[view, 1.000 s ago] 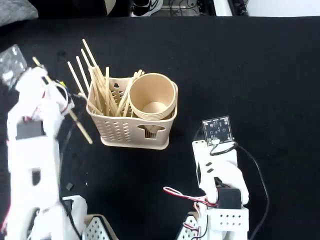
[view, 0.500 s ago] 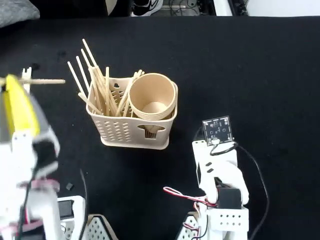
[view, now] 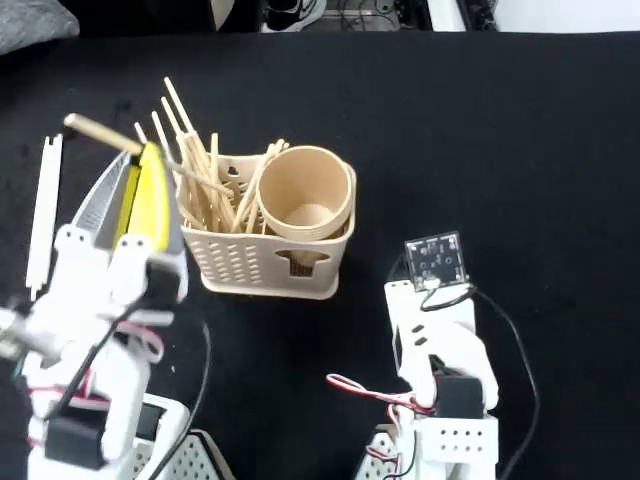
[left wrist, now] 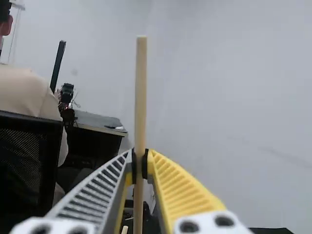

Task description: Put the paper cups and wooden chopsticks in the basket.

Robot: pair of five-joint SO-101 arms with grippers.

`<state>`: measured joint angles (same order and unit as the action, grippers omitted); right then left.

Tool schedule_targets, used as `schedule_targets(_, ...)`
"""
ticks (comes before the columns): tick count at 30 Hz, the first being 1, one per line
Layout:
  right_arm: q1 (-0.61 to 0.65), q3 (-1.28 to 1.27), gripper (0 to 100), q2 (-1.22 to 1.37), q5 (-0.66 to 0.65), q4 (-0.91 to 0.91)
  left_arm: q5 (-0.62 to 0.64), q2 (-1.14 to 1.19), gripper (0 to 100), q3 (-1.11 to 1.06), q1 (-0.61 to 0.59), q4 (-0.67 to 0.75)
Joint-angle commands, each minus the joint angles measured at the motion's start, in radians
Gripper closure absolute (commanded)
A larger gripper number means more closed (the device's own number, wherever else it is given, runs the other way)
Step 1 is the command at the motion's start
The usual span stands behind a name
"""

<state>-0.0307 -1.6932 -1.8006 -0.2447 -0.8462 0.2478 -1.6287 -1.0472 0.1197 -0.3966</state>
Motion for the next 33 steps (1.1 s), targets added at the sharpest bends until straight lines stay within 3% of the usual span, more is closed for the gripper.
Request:
schedule_targets(1, -0.011, 0.007, 98.7, -0.056, -0.002, -0.005, -0.015, 0.115, 97, -0.022, -0.030, 0.083)
schedule_targets(9, -0.012, 0.007, 98.7, -0.056, -0.002, -0.005, -0.023, 0.250, 97, -0.028, -0.035, 0.080)
schedule_targets(11, -0.012, 0.007, 98.7, -0.056, -0.002, -0.005, -0.026, 0.279, 92, -0.025, -0.035, 0.066)
schedule_targets(14, -0.012, 0.007, 98.7, -0.056, -0.002, -0.005, -0.020, 0.331, 84, 0.042, -0.028, -0.075)
schedule_targets(21, -0.012, 0.007, 98.7, -0.056, -0.002, -0.005, -0.029, 0.517, 81, 0.429, -0.108, -0.500)
schedule_targets(29, -0.012, 0.007, 98.7, -0.056, -0.002, -0.005, -0.147, 0.787, 81, 0.881, -0.372, -0.924)
schedule_targets(33, -0.012, 0.007, 98.7, -0.056, -0.002, -0.005, -0.282, 0.948, 81, 0.949, -0.532, -1.002)
